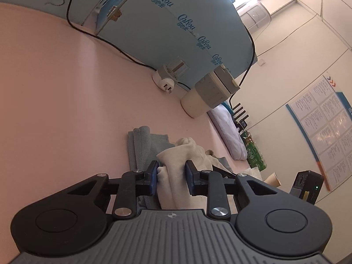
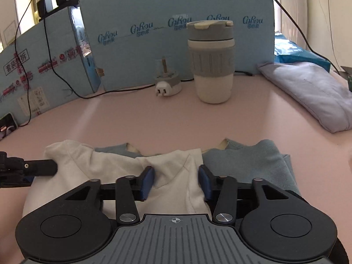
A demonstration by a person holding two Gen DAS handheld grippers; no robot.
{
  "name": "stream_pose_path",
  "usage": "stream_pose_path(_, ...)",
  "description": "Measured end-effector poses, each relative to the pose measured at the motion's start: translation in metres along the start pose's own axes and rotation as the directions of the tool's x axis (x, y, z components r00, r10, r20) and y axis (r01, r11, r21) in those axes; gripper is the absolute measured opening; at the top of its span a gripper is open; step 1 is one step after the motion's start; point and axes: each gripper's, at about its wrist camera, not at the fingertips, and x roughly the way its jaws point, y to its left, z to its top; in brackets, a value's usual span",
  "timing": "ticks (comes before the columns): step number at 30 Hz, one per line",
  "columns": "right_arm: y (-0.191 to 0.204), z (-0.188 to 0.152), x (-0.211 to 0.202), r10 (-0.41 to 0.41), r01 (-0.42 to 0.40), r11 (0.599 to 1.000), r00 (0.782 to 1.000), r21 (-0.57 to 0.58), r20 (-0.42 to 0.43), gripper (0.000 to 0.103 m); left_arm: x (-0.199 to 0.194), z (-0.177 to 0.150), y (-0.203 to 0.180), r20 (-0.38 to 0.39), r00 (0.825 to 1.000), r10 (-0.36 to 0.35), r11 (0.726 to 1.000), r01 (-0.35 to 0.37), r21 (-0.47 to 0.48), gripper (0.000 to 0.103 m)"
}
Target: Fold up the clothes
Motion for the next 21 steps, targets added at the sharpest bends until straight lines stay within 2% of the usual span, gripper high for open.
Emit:
stream_pose_path(1,-0.002,0.0,0.0,0.005,-0.005,1.0,1.0,0.007,0.007,0.024,0.0,0.002,-0.004,0.009,1.0,-0.006,1.0,0.005,0.018,0.022)
stream_pose_path(2,-0.004,-0.001,-0.001,0.011,-0.011,1.0,1.0,0.015,0.019,0.012,0.001,0.004,-0.009,0.018,1.0,-0.01,0.999,0.01,0.035,0.021)
stream_pose_path(5,-0.008,0.001,-0.009,0.011,-0.014,0.999,0.998,0.052,0.068,0.007,0.001,0.016,-0.022,0.053,0.998,-0.029,0.996,0.024,0.084,0.02)
stream_pose_path(9,-0.018,0.012,-0.021,-0.008,-0.016,0.99,0.985,0.141,0.172,0.008,0.007,0.04,-0.031,0.109,0.994,0.007,0.992,-0.021,0.123,0.018)
stream_pose_path(13,-0.032,0.02,-0.005,0.014,-0.041,0.973,0.993,0.228,0.117,0.013,0.019,0.043,-0.021,0.101,0.993,0.063,0.99,-0.075,0.118,0.018)
stream_pose_path(16,-0.035,0.011,0.017,-0.026,0.007,0.973,0.997,0.231,0.079,0.015,0.027,0.032,-0.007,0.068,0.992,0.104,0.988,-0.111,0.111,0.018)
stream_pose_path(21,-0.037,0.004,0.024,-0.028,0.009,0.973,0.996,0.23,0.08,0.023,0.029,0.025,0.01,0.055,0.99,0.128,0.989,-0.132,0.074,0.018)
